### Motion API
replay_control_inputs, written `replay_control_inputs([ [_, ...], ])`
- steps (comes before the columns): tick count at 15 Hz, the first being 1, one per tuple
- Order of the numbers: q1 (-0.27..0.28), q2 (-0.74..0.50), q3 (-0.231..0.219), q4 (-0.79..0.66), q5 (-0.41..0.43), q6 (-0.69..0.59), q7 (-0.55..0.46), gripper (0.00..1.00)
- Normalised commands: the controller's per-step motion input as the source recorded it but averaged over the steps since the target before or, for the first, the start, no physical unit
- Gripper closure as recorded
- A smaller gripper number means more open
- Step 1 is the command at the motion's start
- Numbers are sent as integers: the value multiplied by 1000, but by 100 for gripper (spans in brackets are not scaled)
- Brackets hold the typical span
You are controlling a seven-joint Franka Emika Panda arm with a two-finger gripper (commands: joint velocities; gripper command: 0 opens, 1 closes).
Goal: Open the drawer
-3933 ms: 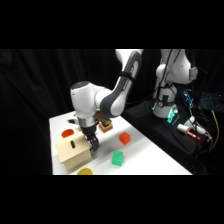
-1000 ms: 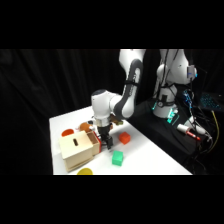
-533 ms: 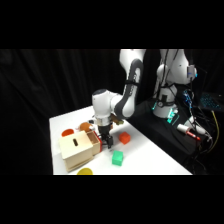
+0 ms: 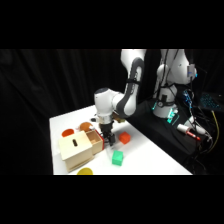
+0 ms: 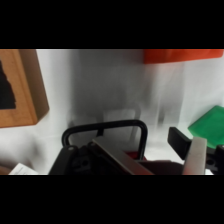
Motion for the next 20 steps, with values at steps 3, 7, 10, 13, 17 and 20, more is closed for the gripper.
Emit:
replay_control_inputs([
  [3,-107,-230,66,-329,106,69,-174,0],
  [7,-47,-317,23,-292,66,-97,-115,0],
  [10,-6,-446,0,-239,64,-277,-84,0],
  [13,61,-477,-43,-166,65,-368,-64,0],
  [17,161,-415,-126,-47,-14,-390,6,0],
  [20,191,-365,-164,55,-121,-415,87,0],
])
